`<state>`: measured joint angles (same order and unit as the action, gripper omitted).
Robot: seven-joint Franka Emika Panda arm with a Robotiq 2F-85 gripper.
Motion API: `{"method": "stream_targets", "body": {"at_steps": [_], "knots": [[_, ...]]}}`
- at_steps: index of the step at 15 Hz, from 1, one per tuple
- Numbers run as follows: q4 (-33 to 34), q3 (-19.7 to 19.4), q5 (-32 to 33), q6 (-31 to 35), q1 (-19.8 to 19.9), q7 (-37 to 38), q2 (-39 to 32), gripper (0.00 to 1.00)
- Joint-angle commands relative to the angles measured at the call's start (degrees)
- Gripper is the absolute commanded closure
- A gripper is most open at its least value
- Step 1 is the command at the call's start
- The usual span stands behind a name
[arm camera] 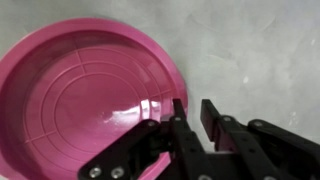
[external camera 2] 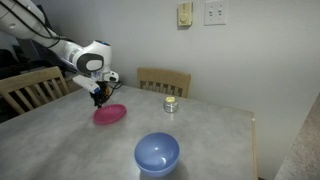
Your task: Uncover the bowl and put the lid on the table
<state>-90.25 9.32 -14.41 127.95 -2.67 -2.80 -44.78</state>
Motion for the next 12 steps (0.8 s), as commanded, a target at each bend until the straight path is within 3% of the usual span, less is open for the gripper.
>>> {"method": "stream_targets", "body": {"at_steps": [1,7,12], "knots": [[1.36,1.57,-2.13,-1.56,1.9,-2.96,-0.94,0.42],[-0.62,1.51,-1.79,-1.42,1.97,-3.69,1.84,0.02],[-2.86,-1.29,2.52,-4.5,-0.58,0.31,7.05,0.0]]}}
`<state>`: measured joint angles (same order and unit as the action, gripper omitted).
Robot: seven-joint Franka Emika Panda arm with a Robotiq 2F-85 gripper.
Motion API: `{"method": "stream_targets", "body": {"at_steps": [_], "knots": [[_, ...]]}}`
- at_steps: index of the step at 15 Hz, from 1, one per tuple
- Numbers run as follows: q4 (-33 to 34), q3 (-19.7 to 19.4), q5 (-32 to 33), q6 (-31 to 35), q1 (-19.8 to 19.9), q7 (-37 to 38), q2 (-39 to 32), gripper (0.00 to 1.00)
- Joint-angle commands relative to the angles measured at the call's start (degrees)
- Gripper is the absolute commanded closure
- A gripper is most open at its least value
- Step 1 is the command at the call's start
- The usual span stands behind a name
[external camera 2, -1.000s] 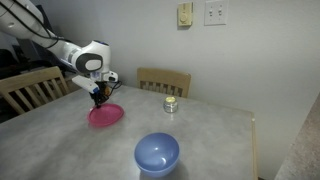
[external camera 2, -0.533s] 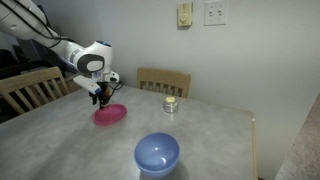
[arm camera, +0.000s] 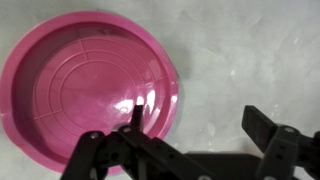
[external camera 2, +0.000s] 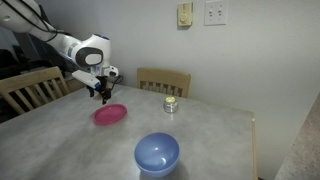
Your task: Uncover the bowl and put the lid on the table
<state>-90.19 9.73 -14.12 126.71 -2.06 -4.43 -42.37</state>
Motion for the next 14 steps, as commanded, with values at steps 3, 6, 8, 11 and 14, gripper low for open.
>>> {"method": "stream_targets", "body": {"at_steps": [3,6,8,11,14], "knots": [[-4.31,-3.45,6.03,-7.33,-2.48,4.45,8.29,0.0],[-5.64,-4.74,9.96,-10.72,-3.46,6.04,11.87,0.0],[-6.72,-5.13,11.82,-12.05,-3.74,6.02,14.2,0.0],[-8.81,-4.7,12.72,-12.29,-3.46,4.56,17.91,0.0],[-6.33,-4.46,11.8,-12.03,-3.38,4.99,16.36,0.0]]}}
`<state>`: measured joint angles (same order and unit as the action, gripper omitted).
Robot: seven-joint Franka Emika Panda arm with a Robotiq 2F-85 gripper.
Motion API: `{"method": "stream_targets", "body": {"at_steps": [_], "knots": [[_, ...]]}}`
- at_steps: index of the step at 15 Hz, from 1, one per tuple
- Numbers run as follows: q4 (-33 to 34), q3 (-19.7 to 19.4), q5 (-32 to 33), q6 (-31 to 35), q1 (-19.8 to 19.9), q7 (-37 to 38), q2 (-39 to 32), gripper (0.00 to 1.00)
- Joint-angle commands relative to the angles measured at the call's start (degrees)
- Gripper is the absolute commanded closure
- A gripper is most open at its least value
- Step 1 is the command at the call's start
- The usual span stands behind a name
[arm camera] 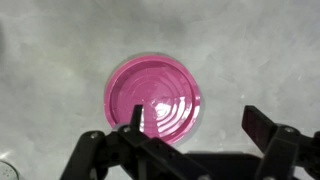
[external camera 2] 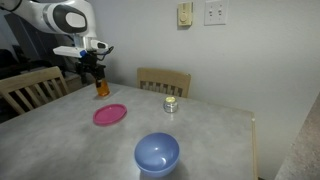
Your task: Uncover the bowl and put the lid on the table
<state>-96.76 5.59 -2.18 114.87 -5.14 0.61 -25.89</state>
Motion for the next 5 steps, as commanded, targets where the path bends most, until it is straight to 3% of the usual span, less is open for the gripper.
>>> {"method": "stream_targets", "body": {"at_steps": [1,5], "knots": [[0.04,-0.3,-0.16,-0.22,-0.32,-0.03,0.48,0.0],[0.17,-0.3,-0.17,-0.2,-0.35,-0.01,-0.07,0.0]]}}
